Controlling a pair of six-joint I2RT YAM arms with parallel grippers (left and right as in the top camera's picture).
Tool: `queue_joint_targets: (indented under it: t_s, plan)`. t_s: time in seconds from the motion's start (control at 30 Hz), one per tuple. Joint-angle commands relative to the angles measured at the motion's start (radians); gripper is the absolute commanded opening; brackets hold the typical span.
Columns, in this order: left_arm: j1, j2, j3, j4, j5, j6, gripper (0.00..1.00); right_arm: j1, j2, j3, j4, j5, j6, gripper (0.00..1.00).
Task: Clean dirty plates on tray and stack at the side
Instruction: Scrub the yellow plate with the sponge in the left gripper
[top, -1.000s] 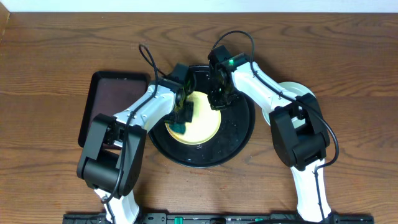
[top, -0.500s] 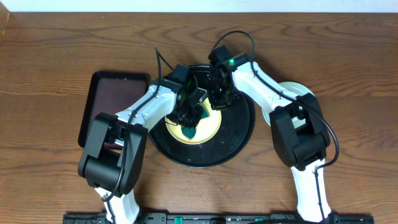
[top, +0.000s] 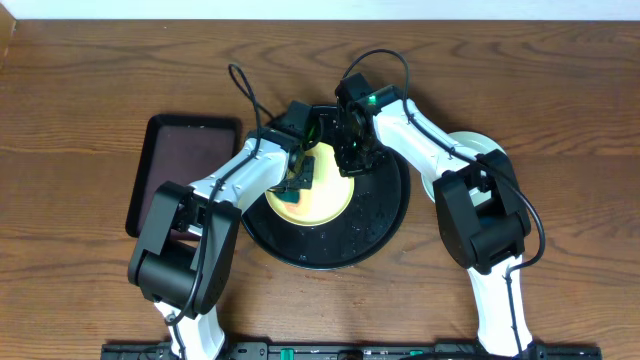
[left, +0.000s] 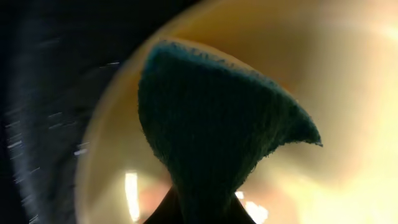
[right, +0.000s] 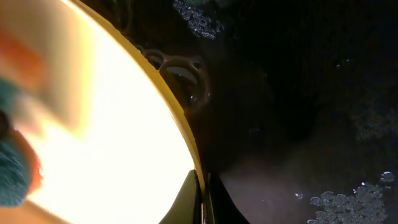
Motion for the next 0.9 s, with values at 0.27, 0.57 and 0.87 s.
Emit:
queue_joint_targets:
  t_s: [0.27,0.57,0.87]
  plan:
    - [0.016,0.023,-0.005,-0.162,0.070,-0.020,0.07,0.024,-0.017,0.001,-0.004,0.007,-0.005,0.01]
    - [0.016,0.023,-0.005,-0.104,0.483,0.356,0.07,0.024,-0.017,0.001,-0.005,0.007,-0.006,0.01]
    - [0.051,0.023,-0.005,-0.008,0.357,0.320,0.07,0.024,-0.017,0.001,-0.004,0.007,-0.005,0.01]
